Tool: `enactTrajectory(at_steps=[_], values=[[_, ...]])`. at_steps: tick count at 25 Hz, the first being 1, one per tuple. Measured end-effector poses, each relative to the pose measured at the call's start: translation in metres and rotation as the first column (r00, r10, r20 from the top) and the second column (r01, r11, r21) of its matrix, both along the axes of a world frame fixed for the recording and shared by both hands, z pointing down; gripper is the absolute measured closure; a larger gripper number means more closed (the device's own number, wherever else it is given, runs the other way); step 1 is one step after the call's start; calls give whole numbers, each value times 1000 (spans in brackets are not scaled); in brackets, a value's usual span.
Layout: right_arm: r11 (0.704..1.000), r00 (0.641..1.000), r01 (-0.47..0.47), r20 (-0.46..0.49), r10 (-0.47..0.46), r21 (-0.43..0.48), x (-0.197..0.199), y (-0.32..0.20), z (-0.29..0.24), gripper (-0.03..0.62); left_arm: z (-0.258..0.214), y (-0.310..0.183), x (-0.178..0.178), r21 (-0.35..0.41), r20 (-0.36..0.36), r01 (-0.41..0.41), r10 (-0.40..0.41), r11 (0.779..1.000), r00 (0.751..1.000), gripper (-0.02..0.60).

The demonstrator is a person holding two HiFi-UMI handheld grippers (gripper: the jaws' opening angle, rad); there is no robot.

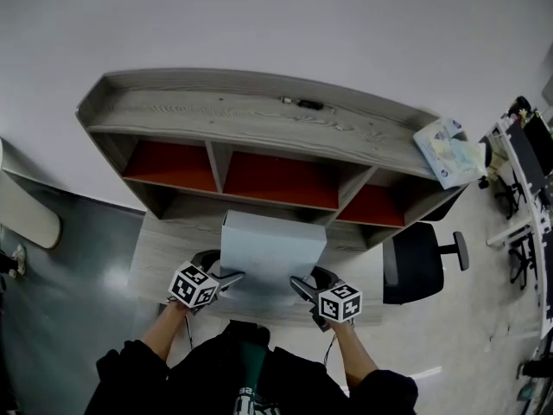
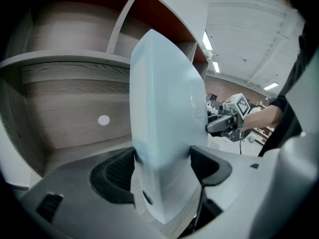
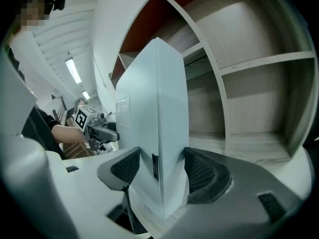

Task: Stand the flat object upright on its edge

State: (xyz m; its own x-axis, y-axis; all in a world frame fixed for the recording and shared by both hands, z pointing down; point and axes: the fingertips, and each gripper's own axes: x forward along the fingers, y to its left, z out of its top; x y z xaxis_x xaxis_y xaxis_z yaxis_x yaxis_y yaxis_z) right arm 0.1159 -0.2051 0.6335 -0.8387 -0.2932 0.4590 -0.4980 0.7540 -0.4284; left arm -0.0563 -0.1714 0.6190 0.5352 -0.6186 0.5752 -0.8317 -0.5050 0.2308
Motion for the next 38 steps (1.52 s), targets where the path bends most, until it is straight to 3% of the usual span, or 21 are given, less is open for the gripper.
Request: enactTrajectory(at_steps=[22,38], values=[[978,981,31,-192,9,205,-17,-56,10,335,19,-56,-18,77,195,-31,16,997,981,239],[974,962,15,-267,48,228,-18,-87,28,336,44,-91,-20,62,233,-37,22,997,972,242]])
